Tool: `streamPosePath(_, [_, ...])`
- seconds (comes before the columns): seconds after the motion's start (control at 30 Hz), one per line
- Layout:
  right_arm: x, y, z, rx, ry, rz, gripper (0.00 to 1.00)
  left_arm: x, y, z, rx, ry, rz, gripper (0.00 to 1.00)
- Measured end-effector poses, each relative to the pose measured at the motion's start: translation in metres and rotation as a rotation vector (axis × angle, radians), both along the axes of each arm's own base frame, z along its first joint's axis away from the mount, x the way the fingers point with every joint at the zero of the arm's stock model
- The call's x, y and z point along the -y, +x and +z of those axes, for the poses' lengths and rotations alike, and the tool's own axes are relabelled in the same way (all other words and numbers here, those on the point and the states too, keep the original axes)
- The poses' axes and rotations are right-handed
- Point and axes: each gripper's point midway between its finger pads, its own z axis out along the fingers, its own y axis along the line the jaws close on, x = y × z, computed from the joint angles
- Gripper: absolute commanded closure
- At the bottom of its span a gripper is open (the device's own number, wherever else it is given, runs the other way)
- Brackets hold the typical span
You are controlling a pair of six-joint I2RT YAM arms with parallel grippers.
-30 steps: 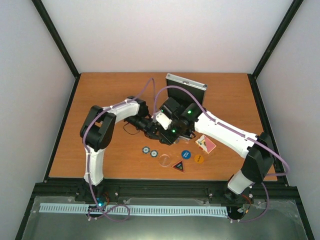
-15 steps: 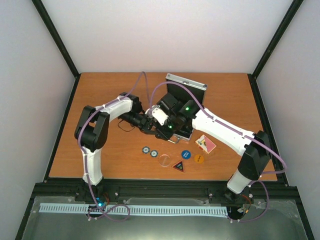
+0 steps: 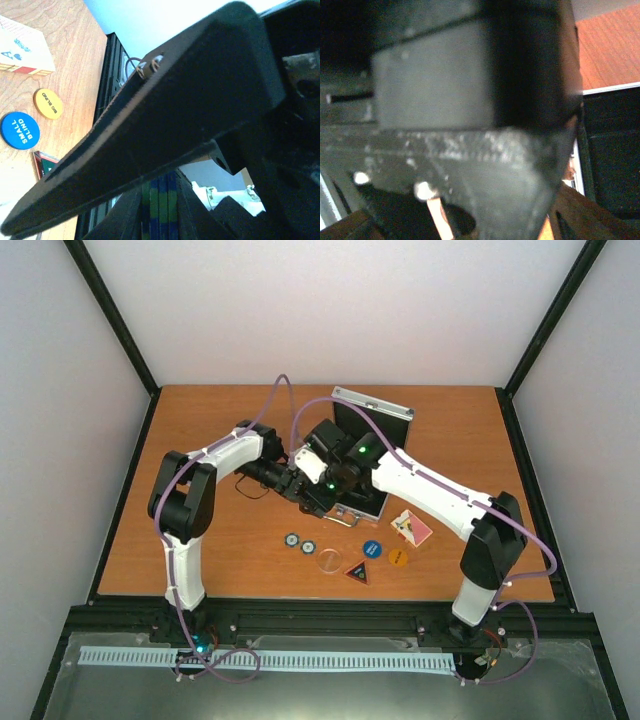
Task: Pack up texas hold em set
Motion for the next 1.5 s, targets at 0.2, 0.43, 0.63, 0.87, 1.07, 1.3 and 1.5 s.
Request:
streamPosePath(0.2, [-0.002, 0.009, 0.002, 0.036, -0.01, -0.01, 0.09, 0.001, 0.002, 0.004, 0.008, -0.017, 0.005, 0.99])
streamPosePath(0.43, [0.001, 0.018, 0.014, 0.101, 0.0, -0.033, 0.0, 0.003, 0.006, 0.015, -0.01, -0.05, 0.025, 0.99])
streamPosePath(0.63, [0.009, 0.019, 0.033, 0.166, 0.042, -0.058, 0.0, 0.005, 0.008, 0.029, -0.054, -0.076, 0.047, 0.99])
streamPosePath(0.87, [0.024, 0.015, 0.056, 0.204, 0.089, -0.081, 0.0, 0.002, 0.01, 0.031, -0.075, -0.066, 0.057, 0.99])
streamPosePath(1.07, [0.041, 0.018, 0.092, 0.285, 0.164, -0.145, 0.0, -0.003, 0.015, 0.028, -0.074, -0.059, 0.074, 0.99])
streamPosePath(1.3, [0.06, 0.018, 0.139, 0.406, 0.243, -0.206, 0.0, -0.019, 0.035, 0.021, -0.085, -0.049, 0.136, 0.99])
streamPosePath(1.5, [0.063, 0.022, 0.138, 0.418, 0.224, -0.232, 0.0, -0.046, 0.062, 0.013, -0.102, -0.046, 0.233, 0.99])
